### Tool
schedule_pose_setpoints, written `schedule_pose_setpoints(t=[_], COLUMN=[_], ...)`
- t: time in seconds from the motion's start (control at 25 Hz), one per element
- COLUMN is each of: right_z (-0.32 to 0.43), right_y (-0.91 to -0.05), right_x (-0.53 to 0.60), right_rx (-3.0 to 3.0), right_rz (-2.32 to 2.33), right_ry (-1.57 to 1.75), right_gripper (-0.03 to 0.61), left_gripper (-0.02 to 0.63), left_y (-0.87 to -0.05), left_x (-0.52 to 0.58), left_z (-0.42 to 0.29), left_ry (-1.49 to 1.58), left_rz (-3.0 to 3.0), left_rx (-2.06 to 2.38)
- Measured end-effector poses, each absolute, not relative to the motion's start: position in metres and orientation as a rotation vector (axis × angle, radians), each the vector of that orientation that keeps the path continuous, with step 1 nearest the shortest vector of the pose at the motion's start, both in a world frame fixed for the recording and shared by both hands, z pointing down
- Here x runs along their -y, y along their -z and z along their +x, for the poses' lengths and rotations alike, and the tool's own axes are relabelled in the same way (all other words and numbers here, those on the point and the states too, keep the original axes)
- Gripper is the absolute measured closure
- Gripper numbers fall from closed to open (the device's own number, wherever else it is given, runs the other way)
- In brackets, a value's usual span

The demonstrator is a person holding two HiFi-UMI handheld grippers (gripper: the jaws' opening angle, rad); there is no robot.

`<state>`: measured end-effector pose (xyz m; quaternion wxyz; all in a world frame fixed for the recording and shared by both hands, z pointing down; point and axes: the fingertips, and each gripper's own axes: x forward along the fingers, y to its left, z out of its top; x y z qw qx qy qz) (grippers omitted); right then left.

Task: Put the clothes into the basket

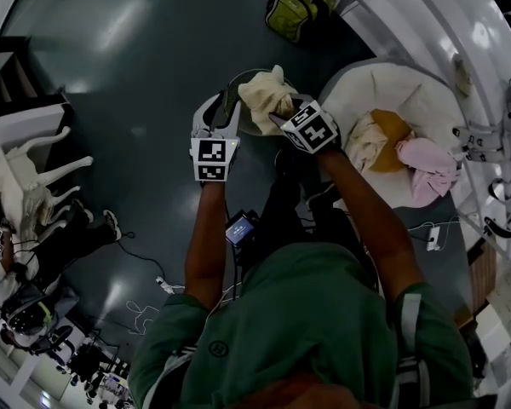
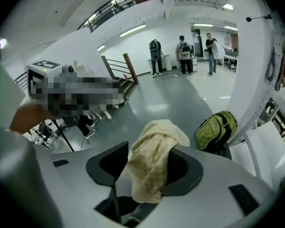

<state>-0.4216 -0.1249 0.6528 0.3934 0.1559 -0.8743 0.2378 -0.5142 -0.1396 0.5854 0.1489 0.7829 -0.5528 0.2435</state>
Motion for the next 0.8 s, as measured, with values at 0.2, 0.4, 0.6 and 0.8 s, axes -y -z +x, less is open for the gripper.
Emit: schedule_pose_setpoints(t=[0.2,0.4,0.6,0.8], right_z=[-0.417,-0.419,-0.414,-0.425], right_y=[-0.663,-0.664,-0.676,-0.658], right_x=[0.109,0.097,0.096,0.116], right_rx=[2.209,2.125,1.973,2.052], right_rz=[0.339,0.171,0.037,0.126], right_ry=[-0.654,-0.364,0.003,0.055], right_gripper=[0.365,0.365,0.365,0.365], left_gripper=[0.477,0.477,0.477,0.477], left_y=[-0.579,-0.582,-0.582,-0.583], left_x=[0.139,0.134,0.133,0.134], left_z=[-0.507,-0.498,-0.498,-0.502], left_ry=[-0.675,-0.654,-0.649,-0.636], left_rz=[2.28,2.286,2.282,2.274], left_rx=[1.596,1.577,1.581,1.589])
